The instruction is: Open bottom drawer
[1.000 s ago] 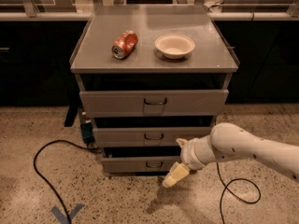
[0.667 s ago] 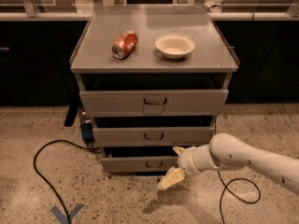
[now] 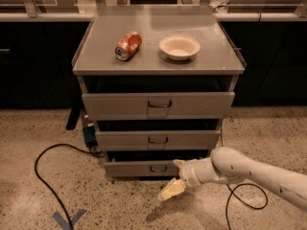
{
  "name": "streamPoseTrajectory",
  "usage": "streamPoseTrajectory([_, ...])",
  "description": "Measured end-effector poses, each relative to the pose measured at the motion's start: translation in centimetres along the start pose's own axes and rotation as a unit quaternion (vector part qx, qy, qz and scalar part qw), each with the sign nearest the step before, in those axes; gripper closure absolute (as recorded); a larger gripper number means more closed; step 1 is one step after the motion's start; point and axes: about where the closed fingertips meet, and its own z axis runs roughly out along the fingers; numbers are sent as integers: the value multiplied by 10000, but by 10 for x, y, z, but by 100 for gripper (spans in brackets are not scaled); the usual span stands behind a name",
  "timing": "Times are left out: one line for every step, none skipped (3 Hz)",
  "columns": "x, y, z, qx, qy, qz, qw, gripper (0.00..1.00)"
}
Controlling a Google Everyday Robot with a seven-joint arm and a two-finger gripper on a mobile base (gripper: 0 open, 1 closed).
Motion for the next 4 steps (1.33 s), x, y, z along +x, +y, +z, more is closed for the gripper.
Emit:
streamPoseTrajectory([7,-2,9,37,19,79,10000,0])
streamPoseTrajectory([25,-26,35,220,-19,274,9994,0])
streamPoseTrajectory([45,-60,68,496,-164,478,9975,0])
streamPoseTrajectory([60,-80,91,551,-258,544,9967,0])
